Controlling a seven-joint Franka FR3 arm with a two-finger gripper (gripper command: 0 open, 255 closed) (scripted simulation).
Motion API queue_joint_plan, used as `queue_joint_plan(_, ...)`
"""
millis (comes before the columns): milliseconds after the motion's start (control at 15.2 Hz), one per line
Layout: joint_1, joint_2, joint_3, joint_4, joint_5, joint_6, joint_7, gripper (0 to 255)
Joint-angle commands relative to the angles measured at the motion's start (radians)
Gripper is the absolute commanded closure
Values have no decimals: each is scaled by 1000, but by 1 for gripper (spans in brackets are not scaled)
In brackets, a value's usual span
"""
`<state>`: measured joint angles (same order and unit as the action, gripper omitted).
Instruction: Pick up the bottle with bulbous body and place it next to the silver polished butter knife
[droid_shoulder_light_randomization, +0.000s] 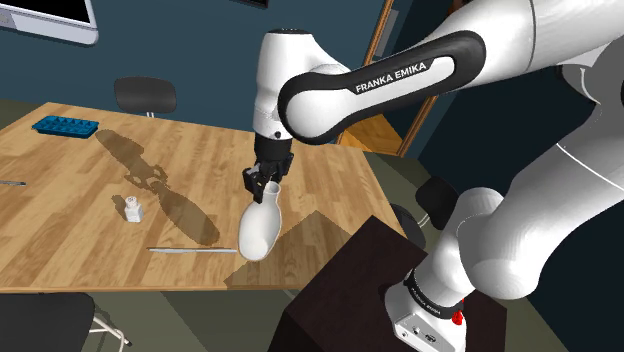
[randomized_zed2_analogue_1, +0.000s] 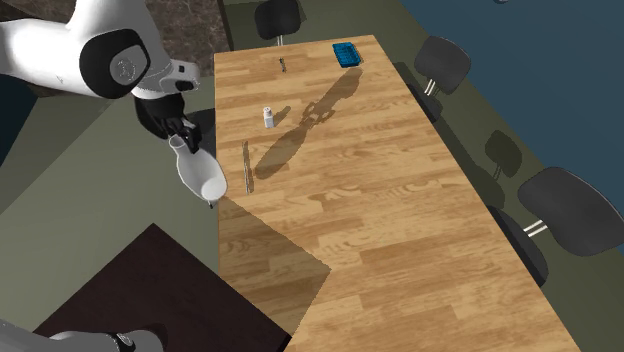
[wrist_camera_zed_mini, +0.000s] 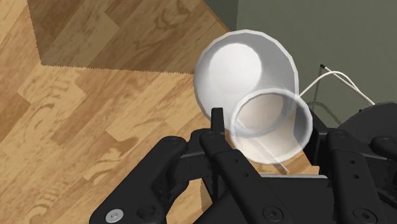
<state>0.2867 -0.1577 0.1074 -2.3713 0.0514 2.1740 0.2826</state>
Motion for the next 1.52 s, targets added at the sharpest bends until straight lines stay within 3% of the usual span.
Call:
queue_joint_plan(0,1,13,1,-16,0,30,1,255)
queue_joint_plan(1452,1,238,4,-106,-23,344,13,255)
